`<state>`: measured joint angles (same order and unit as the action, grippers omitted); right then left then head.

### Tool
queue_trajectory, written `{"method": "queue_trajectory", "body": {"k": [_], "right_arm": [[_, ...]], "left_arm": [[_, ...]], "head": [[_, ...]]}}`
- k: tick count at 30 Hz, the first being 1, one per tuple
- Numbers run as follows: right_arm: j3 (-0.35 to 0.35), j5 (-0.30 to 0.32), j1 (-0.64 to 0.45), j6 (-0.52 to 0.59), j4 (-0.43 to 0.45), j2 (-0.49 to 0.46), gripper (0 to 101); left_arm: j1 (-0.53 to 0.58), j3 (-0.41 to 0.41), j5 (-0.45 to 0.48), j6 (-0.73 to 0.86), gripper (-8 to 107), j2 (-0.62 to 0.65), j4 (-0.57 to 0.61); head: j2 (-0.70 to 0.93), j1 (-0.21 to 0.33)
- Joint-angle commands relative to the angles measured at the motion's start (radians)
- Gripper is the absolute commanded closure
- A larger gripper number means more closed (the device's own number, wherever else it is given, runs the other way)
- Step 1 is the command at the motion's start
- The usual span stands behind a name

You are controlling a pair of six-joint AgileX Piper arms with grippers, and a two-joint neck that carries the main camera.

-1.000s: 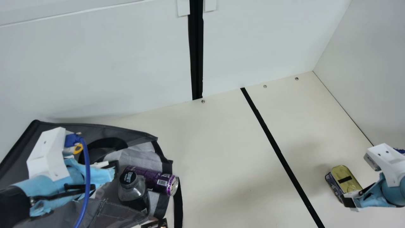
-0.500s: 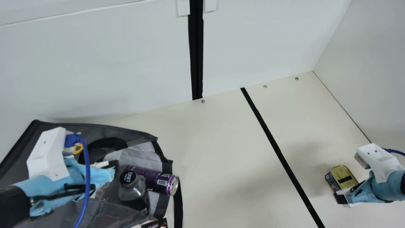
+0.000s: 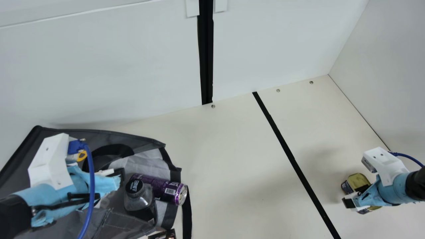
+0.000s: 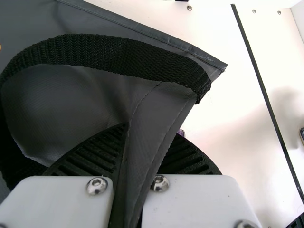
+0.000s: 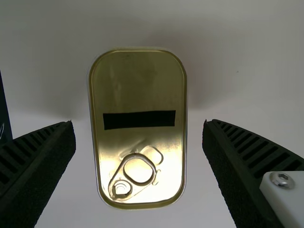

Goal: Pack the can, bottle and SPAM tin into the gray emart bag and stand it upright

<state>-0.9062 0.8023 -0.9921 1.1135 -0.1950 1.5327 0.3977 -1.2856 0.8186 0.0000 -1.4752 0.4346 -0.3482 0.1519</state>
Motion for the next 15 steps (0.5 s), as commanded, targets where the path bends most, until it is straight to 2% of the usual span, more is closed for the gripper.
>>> {"method": "queue_trajectory", "body": {"k": [1,15], "right_arm": [[-0.002,-0.006,0.006,-0.005,0.004,0.010,6],[-0.014,-0.022,0.031,-0.034,-0.002,0.036,100]], "left_arm": [[0.000,0.000,0.000,0.000,107,0.000,0.000],[0.000,0.000,0.000,0.000,107,0.000,0.000]], "head": [[-0.001,0.023],[-0.001,0.023]]}}
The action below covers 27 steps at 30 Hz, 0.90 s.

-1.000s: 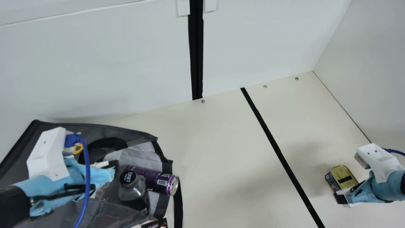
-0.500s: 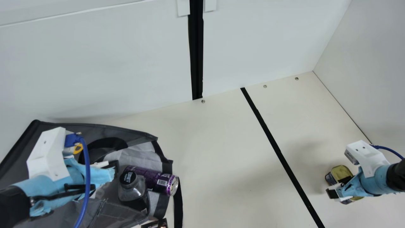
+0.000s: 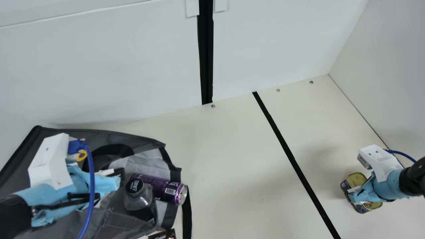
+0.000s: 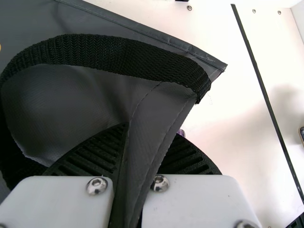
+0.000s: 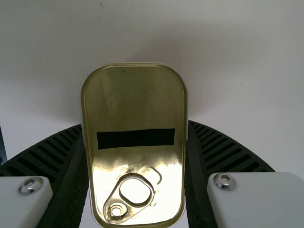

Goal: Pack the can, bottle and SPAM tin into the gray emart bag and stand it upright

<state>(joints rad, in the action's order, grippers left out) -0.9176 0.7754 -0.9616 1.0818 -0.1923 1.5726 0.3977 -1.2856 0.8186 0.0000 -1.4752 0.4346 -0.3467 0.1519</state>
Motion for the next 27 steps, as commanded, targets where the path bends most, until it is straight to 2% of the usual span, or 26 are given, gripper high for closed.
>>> {"method": "queue_trajectory", "body": {"k": [1,15,27], "right_arm": [[-0.003,0.007,0.001,-0.002,-0.006,-0.006,101],[-0.022,0.075,0.042,0.045,-0.031,-0.077,101],[-0.078,0.141,0.109,0.127,-0.066,-0.099,101]], "left_arm": [[0.000,0.000,0.000,0.000,107,0.000,0.000],[0.000,0.000,0.000,0.000,107,0.000,0.000],[0.000,0.000,0.000,0.000,107,0.000,0.000]], "head": [[-0.002,0.023],[-0.002,0.023],[-0.002,0.023]]}}
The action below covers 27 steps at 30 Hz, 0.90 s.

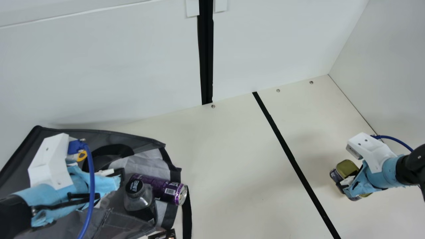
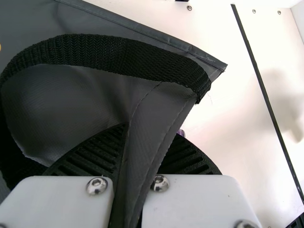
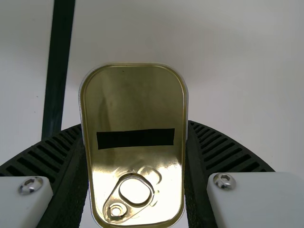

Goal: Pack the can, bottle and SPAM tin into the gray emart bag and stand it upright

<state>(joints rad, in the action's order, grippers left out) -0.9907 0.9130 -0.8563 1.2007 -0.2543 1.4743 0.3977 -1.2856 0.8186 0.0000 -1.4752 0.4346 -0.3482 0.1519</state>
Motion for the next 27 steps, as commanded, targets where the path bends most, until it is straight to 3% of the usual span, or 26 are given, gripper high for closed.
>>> {"method": "queue_trajectory", "body": {"k": [1,27], "right_arm": [[-0.011,0.009,0.009,0.016,-0.007,0.000,101],[-0.109,0.133,0.173,0.153,-0.063,-0.023,101]], "left_arm": [[0.000,0.000,0.000,0.000,107,0.000,0.000],[0.000,0.000,0.000,0.000,107,0.000,0.000]], "head": [[-0.001,0.023],[-0.001,0.023]]}}
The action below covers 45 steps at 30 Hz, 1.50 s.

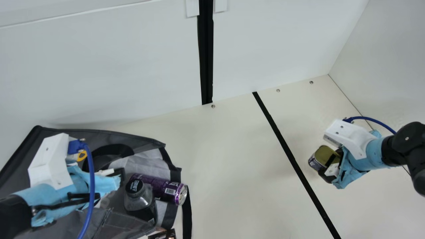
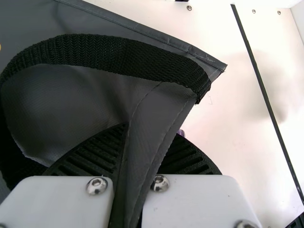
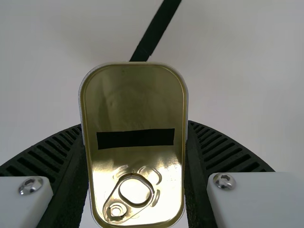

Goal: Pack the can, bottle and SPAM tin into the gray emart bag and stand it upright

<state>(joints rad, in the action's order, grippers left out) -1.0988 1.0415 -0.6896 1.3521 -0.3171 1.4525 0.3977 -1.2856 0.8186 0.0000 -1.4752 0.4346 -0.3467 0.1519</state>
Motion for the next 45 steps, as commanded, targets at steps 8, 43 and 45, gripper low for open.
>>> {"method": "queue_trajectory", "body": {"k": [8,43,45], "right_arm": [[-0.008,0.035,0.069,0.025,-0.011,-0.022,101],[0.032,0.131,0.437,-0.030,-0.007,-0.144,101],[0.037,0.134,0.462,-0.039,-0.006,-0.154,101]], "left_arm": [[0.000,0.000,0.000,0.000,107,0.000,0.000],[0.000,0.000,0.000,0.000,107,0.000,0.000],[0.000,0.000,0.000,0.000,107,0.000,0.000]], "head": [[-0.002,0.023],[-0.002,0.023],[-0.002,0.023]]}}
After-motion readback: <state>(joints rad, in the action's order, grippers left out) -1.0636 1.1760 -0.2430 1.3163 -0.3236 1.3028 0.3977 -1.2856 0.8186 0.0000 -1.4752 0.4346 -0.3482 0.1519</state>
